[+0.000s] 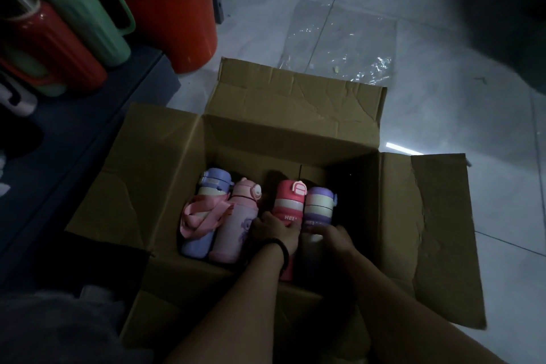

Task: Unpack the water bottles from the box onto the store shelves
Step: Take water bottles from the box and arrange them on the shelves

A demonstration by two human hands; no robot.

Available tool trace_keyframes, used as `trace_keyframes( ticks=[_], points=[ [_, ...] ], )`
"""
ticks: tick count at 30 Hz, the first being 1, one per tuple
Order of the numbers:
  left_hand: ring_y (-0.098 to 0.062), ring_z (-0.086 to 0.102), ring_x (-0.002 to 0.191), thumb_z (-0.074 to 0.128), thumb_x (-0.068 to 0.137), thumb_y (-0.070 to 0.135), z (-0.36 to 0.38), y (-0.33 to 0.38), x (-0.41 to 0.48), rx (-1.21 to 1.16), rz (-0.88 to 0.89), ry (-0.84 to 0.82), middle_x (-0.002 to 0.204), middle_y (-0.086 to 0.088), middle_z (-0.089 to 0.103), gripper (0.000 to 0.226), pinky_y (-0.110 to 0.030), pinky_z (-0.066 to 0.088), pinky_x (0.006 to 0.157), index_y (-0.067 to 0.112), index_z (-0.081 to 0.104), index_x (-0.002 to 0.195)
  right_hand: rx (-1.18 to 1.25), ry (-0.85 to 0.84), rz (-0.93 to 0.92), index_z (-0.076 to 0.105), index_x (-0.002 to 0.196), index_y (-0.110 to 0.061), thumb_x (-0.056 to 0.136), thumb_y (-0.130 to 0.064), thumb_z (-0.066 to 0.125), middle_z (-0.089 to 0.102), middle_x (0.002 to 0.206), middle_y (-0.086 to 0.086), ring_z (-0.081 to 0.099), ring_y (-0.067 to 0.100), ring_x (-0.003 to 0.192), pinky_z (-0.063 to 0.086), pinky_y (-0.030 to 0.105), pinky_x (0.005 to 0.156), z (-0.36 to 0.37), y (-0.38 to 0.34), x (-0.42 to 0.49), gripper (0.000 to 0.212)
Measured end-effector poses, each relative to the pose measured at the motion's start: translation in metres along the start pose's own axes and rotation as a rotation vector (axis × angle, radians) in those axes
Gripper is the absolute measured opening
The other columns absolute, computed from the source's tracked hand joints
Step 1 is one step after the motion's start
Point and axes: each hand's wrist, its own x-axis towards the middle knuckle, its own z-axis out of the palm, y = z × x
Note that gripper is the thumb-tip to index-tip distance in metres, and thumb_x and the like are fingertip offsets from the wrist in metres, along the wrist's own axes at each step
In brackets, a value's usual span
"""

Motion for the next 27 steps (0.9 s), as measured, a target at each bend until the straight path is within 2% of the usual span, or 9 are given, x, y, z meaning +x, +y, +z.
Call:
trace_keyframes(
  ticks=[5, 7, 10, 13, 15, 18, 23, 25, 27],
  points=[
    [-0.034, 0.056, 0.126, 0.080, 0.083, 0.049, -0.012, 0.002, -0.009, -0.373, 0.060, -0.051, 0.145, -0.014, 0.050, 0.089, -0.041, 0.045, 0.106, 0.014, 0.028, 0.146, 0.203, -0.081, -0.092, 0.075, 0.117, -0.005, 0.070, -0.032, 0.089, 0.077, 0.109, 0.024, 0.075, 0.041, 0.100, 0.060, 0.055, 0.095, 0.010, -0.014, -0.010, 0.056],
    [-0.029, 0.060, 0.114, 0.088, 0.075, 0.045, -0.024, 0.006, -0.013, -0.544, 0.094, -0.042, 0.138, -0.012, 0.056, 0.093, -0.040, 0.048, 0.102, 0.016, 0.029, 0.140, 0.260, -0.090, -0.167, 0.070, 0.125, -0.005, 0.078, -0.026, 0.088, 0.077, 0.110, 0.022, 0.075, 0.038, 0.101, 0.062, 0.050, 0.086, 0.018, -0.027, -0.021, 0.055],
    [-0.025, 0.064, 0.108, 0.092, 0.051, 0.054, -0.051, 0.013, -0.017, -0.642, 0.167, 0.038, 0.129, -0.005, 0.060, 0.107, -0.043, 0.053, 0.099, 0.020, 0.038, 0.137, 0.320, -0.152, -0.266, 0.071, 0.119, -0.006, 0.089, -0.019, 0.081, 0.080, 0.098, 0.015, 0.077, 0.032, 0.089, 0.063, 0.039, 0.071, 0.029, -0.053, -0.040, 0.034],
    [-0.019, 0.074, 0.097, 0.094, 0.038, 0.060, -0.088, 0.017, -0.017, -0.657, 0.241, 0.069, 0.109, 0.003, 0.074, 0.095, -0.045, 0.061, 0.092, 0.025, 0.059, 0.119, 0.294, -0.209, -0.399, 0.069, 0.124, -0.005, 0.073, -0.036, 0.095, 0.077, 0.112, 0.020, 0.076, 0.036, 0.102, 0.062, 0.052, 0.089, 0.046, -0.081, -0.060, 0.065],
    [-0.017, 0.077, 0.091, 0.095, 0.039, 0.061, -0.115, 0.018, -0.022, -0.642, 0.301, 0.057, 0.099, 0.004, 0.080, 0.085, -0.045, 0.063, 0.088, 0.024, 0.071, 0.112, 0.264, -0.208, -0.485, 0.064, 0.125, -0.009, 0.065, -0.042, 0.098, 0.078, 0.112, 0.015, 0.078, 0.028, 0.098, 0.064, 0.046, 0.085, 0.057, -0.099, -0.070, 0.076],
    [-0.019, 0.078, 0.092, 0.097, 0.040, 0.063, -0.156, 0.014, -0.037, -0.697, 0.345, 0.067, 0.098, 0.003, 0.081, 0.086, -0.048, 0.063, 0.088, 0.027, 0.074, 0.114, 0.232, -0.280, -0.553, 0.064, 0.121, -0.015, 0.073, -0.034, 0.095, 0.079, 0.106, 0.008, 0.078, 0.016, 0.088, 0.062, 0.032, 0.071, 0.075, -0.124, -0.091, 0.060],
    [-0.030, 0.077, 0.097, 0.090, 0.060, 0.062, -0.221, 0.004, -0.071, -0.833, 0.387, 0.054, 0.106, -0.010, 0.080, 0.075, -0.058, 0.060, 0.093, 0.018, 0.073, 0.119, 0.244, -0.435, -0.589, 0.070, 0.122, -0.015, 0.073, -0.027, 0.095, 0.080, 0.108, 0.011, 0.077, 0.033, 0.101, 0.062, 0.055, 0.092, 0.108, -0.149, -0.125, 0.056],
    [-0.034, 0.074, 0.097, 0.080, 0.081, 0.044, -0.248, 0.002, -0.086, -0.891, 0.427, 0.019, 0.112, -0.019, 0.077, 0.052, -0.052, 0.058, 0.093, 0.008, 0.074, 0.118, 0.264, -0.489, -0.577, 0.071, 0.122, -0.011, 0.074, -0.027, 0.095, 0.079, 0.110, 0.015, 0.076, 0.038, 0.103, 0.059, 0.060, 0.095, 0.120, -0.157, -0.137, 0.056],
    [-0.035, 0.070, 0.097, 0.075, 0.085, 0.033, -0.273, 0.001, -0.100, -0.908, 0.447, -0.017, 0.112, -0.022, 0.075, 0.039, -0.049, 0.056, 0.094, 0.005, 0.077, 0.111, 0.262, -0.526, -0.591, 0.073, 0.119, -0.006, 0.077, -0.026, 0.093, 0.079, 0.108, 0.017, 0.076, 0.040, 0.102, 0.059, 0.060, 0.094, 0.129, -0.166, -0.151, 0.051]
  ],
)
